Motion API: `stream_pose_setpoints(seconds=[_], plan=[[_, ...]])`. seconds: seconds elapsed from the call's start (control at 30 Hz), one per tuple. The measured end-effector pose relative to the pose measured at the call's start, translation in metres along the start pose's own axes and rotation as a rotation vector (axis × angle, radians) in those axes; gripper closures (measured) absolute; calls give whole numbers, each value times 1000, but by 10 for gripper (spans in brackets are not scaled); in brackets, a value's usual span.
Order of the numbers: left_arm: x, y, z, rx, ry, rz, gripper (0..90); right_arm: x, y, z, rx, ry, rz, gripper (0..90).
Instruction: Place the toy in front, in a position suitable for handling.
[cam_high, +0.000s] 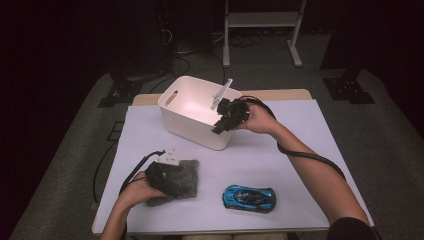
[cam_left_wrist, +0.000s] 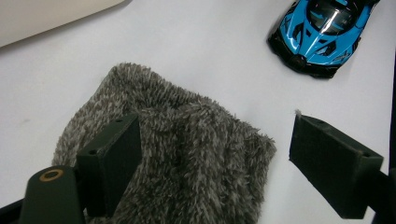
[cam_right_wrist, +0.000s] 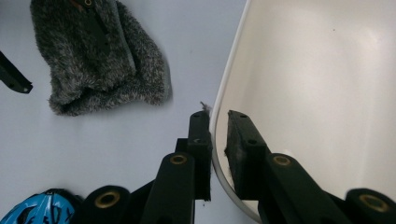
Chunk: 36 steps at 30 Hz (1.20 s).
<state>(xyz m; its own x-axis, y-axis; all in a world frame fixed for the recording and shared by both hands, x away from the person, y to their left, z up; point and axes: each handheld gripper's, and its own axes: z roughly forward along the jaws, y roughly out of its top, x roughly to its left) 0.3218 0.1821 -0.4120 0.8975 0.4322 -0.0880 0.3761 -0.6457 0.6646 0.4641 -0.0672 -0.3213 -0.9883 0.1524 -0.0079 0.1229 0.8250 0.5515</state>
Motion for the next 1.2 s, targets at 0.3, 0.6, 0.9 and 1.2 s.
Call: stream_pose_setpoints(seconds=[0.3,0.6,0.9,1.2], plan=[[0,-1,-2,-5,1,-6,165,1,-3,-5,47,26,3,797],[-3,1,-2,-5,-4,1,164,8,-16,-17,75,33,10,787],[-2,2,-1,-5,-15,11,165,14,-41,-36,102,60,24,772],[-5,5,0,-14,-34,5,164,28,-78,-61,86,50,39,770]])
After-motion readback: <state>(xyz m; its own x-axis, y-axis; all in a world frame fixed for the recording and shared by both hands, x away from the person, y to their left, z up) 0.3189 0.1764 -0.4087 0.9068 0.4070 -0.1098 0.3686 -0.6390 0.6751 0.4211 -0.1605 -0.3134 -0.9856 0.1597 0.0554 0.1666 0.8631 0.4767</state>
